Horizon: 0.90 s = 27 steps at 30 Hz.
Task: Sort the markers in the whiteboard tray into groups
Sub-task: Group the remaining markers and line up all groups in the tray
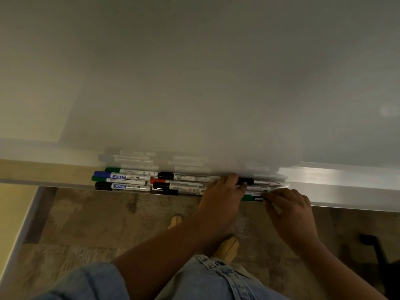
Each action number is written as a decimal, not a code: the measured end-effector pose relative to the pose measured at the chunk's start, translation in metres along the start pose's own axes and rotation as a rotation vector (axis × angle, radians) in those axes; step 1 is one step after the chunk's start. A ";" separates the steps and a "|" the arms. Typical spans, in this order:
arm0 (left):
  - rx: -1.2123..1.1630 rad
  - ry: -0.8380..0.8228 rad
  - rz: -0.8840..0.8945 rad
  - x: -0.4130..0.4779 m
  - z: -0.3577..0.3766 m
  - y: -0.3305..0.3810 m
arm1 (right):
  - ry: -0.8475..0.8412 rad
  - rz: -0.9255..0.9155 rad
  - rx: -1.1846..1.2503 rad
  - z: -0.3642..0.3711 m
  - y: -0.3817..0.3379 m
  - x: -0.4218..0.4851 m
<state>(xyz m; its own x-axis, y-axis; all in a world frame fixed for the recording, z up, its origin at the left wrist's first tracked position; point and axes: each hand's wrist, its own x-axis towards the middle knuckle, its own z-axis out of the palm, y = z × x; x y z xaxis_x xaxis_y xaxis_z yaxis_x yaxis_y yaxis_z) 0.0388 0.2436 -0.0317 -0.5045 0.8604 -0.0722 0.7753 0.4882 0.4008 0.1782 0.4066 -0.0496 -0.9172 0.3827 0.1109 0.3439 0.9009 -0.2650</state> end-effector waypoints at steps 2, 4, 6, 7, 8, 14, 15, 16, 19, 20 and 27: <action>-0.029 -0.002 0.005 0.001 0.001 0.001 | 0.012 -0.009 0.005 0.001 -0.003 0.002; -0.050 0.003 0.018 0.001 0.000 0.001 | 0.019 0.003 0.020 0.002 -0.006 0.004; -0.075 0.022 0.007 0.000 -0.002 -0.001 | 0.013 0.023 0.038 0.002 -0.007 0.006; -0.087 0.038 -0.011 -0.002 -0.003 -0.003 | 0.011 0.039 0.048 0.001 -0.007 0.006; -0.100 0.058 -0.027 -0.003 -0.005 -0.004 | 0.018 0.058 0.063 0.001 -0.006 0.006; -0.055 0.047 0.012 -0.009 -0.009 -0.002 | 0.029 0.067 0.097 0.000 -0.003 0.004; -0.043 0.039 -0.006 -0.008 -0.007 -0.002 | 0.017 0.058 0.096 0.001 -0.005 0.004; -0.038 0.037 -0.028 -0.008 -0.006 -0.003 | 0.010 0.050 0.099 0.002 -0.009 0.005; -0.059 0.041 -0.089 -0.007 -0.006 -0.007 | 0.008 0.035 0.147 0.002 -0.016 0.010; -0.059 0.049 -0.097 -0.007 -0.006 -0.008 | 0.014 0.051 0.167 0.002 -0.016 0.011; 0.039 0.102 0.041 -0.007 0.001 -0.009 | 0.143 0.519 0.290 -0.010 -0.006 0.011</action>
<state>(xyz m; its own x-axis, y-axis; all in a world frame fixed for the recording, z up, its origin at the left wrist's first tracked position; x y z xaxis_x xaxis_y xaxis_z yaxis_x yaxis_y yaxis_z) 0.0352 0.2333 -0.0358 -0.5068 0.8612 0.0375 0.8091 0.4603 0.3653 0.1678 0.4076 -0.0375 -0.6017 0.7985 0.0200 0.6510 0.5047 -0.5670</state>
